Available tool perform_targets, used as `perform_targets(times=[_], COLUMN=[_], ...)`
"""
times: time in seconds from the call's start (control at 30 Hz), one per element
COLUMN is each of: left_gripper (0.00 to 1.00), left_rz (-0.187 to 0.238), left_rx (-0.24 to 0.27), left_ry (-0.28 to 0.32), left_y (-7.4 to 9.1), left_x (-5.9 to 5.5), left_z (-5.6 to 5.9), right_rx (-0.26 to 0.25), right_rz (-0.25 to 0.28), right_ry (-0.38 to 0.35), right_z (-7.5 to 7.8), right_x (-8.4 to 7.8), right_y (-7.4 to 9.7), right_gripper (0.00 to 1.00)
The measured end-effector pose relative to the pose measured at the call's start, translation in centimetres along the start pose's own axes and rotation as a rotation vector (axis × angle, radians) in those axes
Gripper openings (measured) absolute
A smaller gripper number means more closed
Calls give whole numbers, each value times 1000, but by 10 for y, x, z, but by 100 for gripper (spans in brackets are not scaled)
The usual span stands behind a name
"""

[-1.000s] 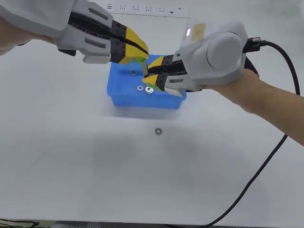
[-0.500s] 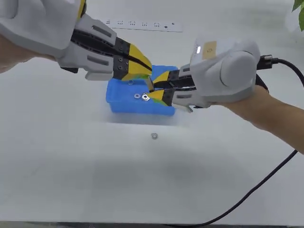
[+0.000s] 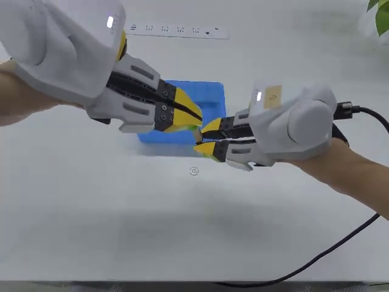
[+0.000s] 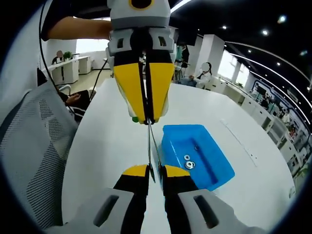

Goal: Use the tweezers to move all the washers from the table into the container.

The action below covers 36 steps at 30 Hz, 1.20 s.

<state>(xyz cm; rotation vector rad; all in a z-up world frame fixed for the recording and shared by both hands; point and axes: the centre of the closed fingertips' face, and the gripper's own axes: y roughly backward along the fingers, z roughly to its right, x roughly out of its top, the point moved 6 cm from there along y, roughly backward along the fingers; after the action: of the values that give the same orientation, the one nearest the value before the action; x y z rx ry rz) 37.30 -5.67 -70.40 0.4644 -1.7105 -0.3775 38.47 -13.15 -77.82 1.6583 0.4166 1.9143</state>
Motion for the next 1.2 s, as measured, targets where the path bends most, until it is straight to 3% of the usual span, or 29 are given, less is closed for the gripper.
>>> perform_targets(times=[0.4, 0.73, 1.2], left_gripper=[5, 5, 5], left_rz=[-13, -19, -17], left_rx=[0, 14, 14], left_ry=[71, 109, 124], left_y=[-8, -13, -18], left_x=[-25, -33, -34], left_z=[14, 11, 7], right_rx=[57, 65, 63], right_rz=[-15, -19, -19], right_ry=[-34, -67, -91], right_z=[-16, -17, -13], right_x=[-15, -24, -29], right_y=[-19, -25, -27], right_gripper=[12, 12, 12])
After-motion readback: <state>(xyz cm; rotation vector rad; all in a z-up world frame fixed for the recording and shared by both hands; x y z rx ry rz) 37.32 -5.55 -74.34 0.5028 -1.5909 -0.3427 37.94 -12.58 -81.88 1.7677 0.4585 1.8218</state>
